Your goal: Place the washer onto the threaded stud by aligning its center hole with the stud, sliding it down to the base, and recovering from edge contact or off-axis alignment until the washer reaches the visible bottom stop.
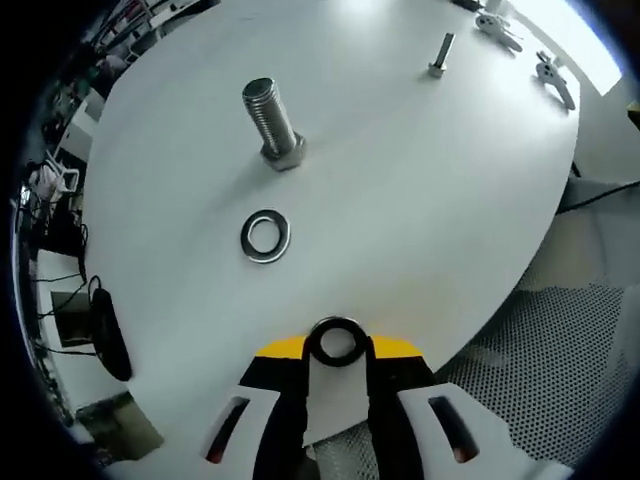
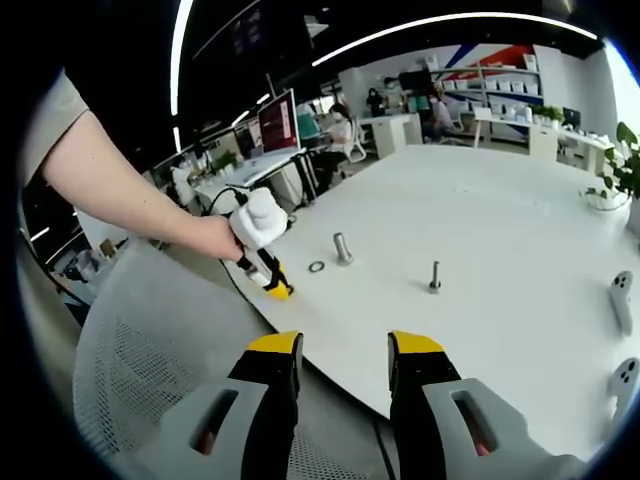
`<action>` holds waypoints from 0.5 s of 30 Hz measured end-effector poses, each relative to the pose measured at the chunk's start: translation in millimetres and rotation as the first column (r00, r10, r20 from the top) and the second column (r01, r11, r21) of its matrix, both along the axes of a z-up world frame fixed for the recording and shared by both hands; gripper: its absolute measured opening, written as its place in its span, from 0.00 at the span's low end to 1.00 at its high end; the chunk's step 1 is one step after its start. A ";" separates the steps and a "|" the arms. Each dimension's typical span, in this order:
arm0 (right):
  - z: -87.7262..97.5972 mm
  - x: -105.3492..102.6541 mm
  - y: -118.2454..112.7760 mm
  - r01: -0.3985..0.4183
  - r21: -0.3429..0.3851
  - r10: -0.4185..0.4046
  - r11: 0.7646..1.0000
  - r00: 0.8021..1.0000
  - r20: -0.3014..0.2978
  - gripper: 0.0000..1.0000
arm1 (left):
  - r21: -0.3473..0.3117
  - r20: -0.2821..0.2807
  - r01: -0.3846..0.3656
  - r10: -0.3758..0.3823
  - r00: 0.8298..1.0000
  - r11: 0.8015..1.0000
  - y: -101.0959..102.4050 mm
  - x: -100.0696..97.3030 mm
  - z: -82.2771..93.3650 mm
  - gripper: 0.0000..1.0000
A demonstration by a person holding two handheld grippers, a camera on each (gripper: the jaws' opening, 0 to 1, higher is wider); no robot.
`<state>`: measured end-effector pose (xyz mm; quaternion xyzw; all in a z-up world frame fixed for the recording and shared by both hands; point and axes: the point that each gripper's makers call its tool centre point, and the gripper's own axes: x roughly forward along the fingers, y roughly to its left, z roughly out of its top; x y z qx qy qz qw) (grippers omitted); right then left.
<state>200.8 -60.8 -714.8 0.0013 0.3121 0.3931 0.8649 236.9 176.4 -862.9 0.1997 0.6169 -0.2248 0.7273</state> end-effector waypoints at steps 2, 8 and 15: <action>0.0 0.2 -0.4 0.003 0.002 -0.003 1.000 1.000 -0.001 0.36 | -0.003 0.010 0.020 -0.020 1.000 1.000 -4.0 4.7 2.1 0.19; 0.2 0.5 -0.9 0.005 0.000 -0.005 1.000 1.000 0.001 0.36 | 0.001 0.031 0.064 -0.064 0.997 0.998 -8.0 16.4 12.4 0.19; 0.6 0.8 -0.5 0.005 0.001 -0.005 1.000 1.000 0.004 0.36 | -0.006 0.097 0.105 -0.104 0.990 0.994 -10.4 42.3 39.8 0.19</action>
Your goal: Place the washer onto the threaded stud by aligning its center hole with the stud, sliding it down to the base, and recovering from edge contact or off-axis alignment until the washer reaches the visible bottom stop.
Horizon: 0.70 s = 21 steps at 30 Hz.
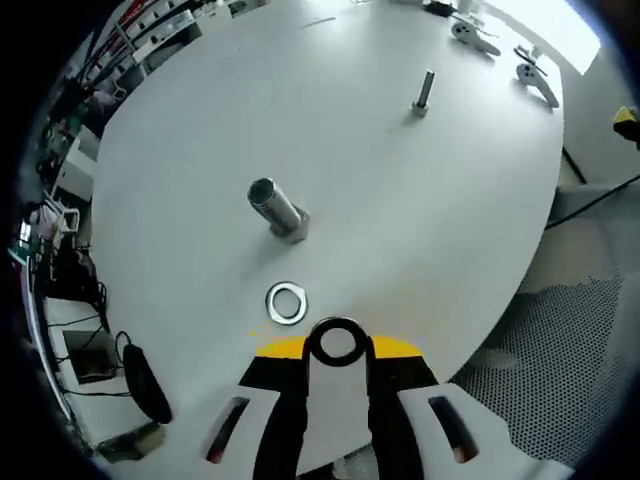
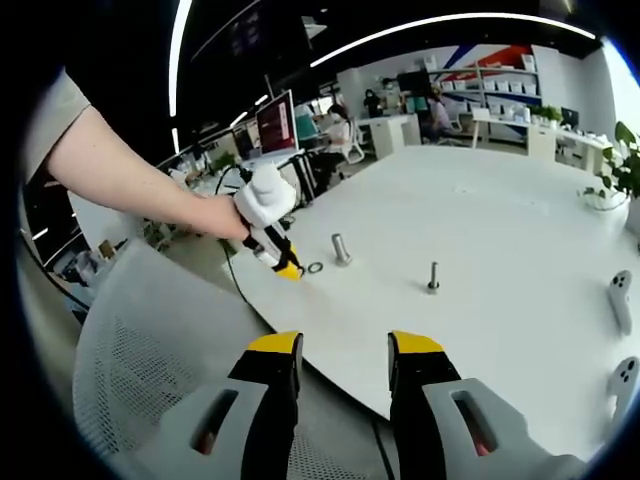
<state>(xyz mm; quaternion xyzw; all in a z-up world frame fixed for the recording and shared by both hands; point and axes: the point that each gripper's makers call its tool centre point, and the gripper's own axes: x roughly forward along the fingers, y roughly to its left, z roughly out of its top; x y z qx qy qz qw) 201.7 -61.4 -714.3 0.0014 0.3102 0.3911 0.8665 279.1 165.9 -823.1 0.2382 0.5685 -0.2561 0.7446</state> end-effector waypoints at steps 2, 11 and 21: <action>0.0 -0.1 0.0 0.000 0.001 0.000 1.000 1.000 -0.001 0.36 | -0.004 0.022 0.008 -0.008 1.000 1.000 -1.8 9.1 8.3 0.19; 0.0 0.5 -1.2 0.009 0.005 -0.009 1.000 1.000 -0.001 0.36 | -0.035 0.092 -0.005 0.008 0.996 0.999 -4.6 48.7 29.8 0.19; 0.0 0.9 -1.9 0.012 0.003 -0.012 1.000 1.000 -0.002 0.36 | -0.033 0.094 0.008 -0.005 0.996 0.999 -16.9 71.4 31.5 0.19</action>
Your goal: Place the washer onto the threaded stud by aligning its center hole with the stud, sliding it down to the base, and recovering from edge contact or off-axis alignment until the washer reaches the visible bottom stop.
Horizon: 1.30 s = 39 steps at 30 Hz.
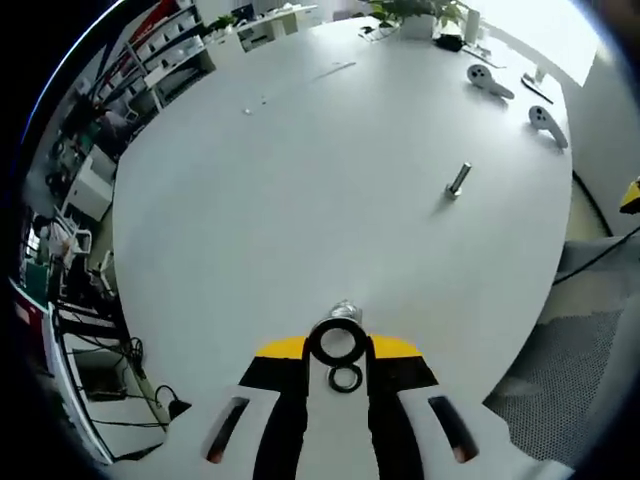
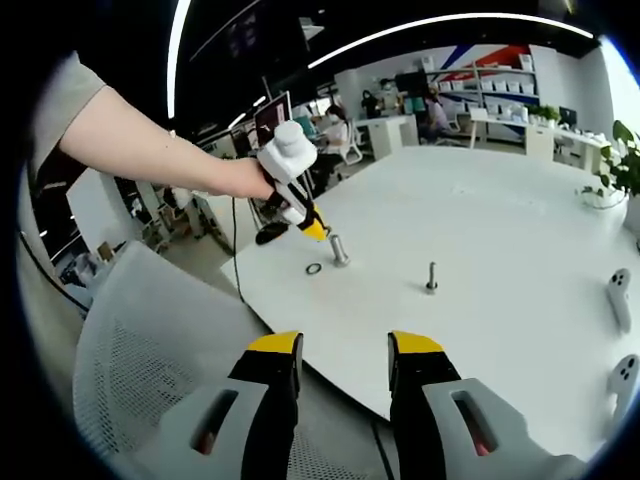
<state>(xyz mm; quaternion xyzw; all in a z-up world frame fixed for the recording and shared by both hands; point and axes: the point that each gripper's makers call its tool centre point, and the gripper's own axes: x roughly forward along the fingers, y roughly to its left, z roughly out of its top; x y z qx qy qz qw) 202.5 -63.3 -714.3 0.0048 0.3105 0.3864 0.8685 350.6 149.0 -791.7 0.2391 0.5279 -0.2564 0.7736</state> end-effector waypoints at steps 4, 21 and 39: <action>-0.1 0.4 -0.4 0.003 0.001 -0.003 1.000 1.000 -0.001 0.36 | 0.009 -0.010 0.017 -0.017 1.000 1.000 -3.7 3.4 -3.3 0.19; -0.7 2.1 -2.2 0.018 0.004 -0.018 1.000 1.000 -0.008 0.36 | 0.050 -0.085 0.078 -0.073 0.994 0.996 -11.2 8.2 -21.4 0.19; -3.9 4.1 -8.0 0.041 -0.019 -0.041 0.999 0.999 -0.014 0.35 | 0.071 -0.132 0.122 -0.112 0.985 0.990 -12.2 8.2 -63.4 0.19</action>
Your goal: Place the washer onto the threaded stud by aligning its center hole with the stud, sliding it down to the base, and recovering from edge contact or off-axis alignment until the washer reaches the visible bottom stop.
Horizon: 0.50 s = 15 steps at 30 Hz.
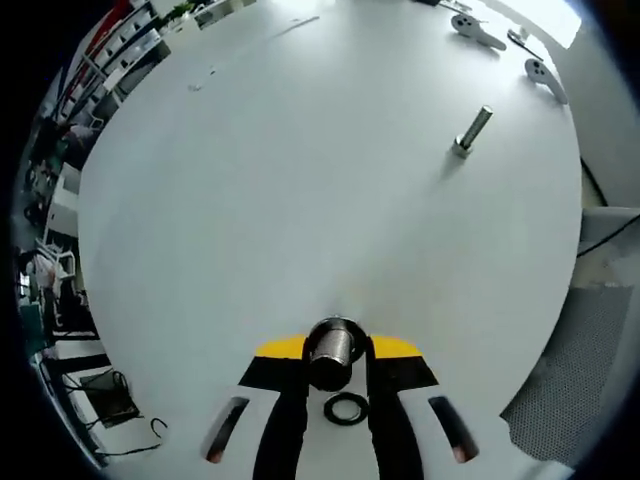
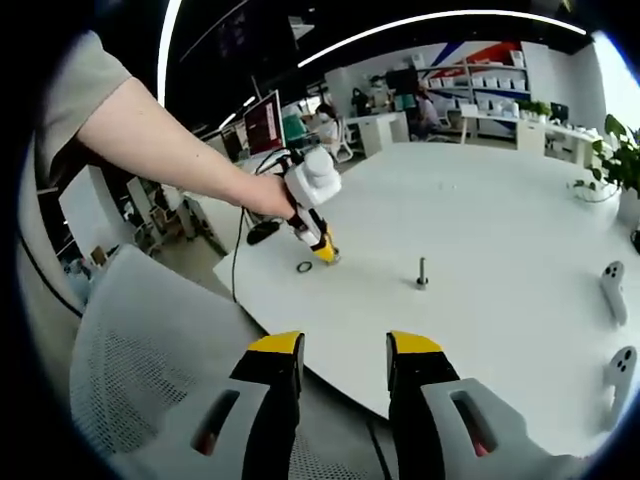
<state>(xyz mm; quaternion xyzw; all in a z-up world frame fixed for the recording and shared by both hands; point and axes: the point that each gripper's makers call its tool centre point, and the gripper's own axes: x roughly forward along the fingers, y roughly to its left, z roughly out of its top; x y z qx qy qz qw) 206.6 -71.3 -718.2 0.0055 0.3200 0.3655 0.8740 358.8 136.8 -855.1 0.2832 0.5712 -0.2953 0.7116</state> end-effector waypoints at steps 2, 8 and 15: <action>-0.7 0.2 -0.7 0.005 -0.001 -0.005 1.000 1.000 -0.004 0.35 | -0.002 0.003 0.008 -0.008 1.000 1.000 -1.4 0.0 0.8 0.19; -1.7 0.7 -1.4 0.005 -0.014 -0.005 1.000 1.000 -0.003 0.35 | -0.015 0.006 0.040 -0.040 0.999 0.999 -2.7 -1.0 1.1 0.20; -3.1 0.5 -2.6 0.009 -0.018 -0.010 1.000 1.000 -0.009 0.35 | -0.064 0.025 -0.038 0.040 0.999 0.997 4.2 -1.5 5.6 0.29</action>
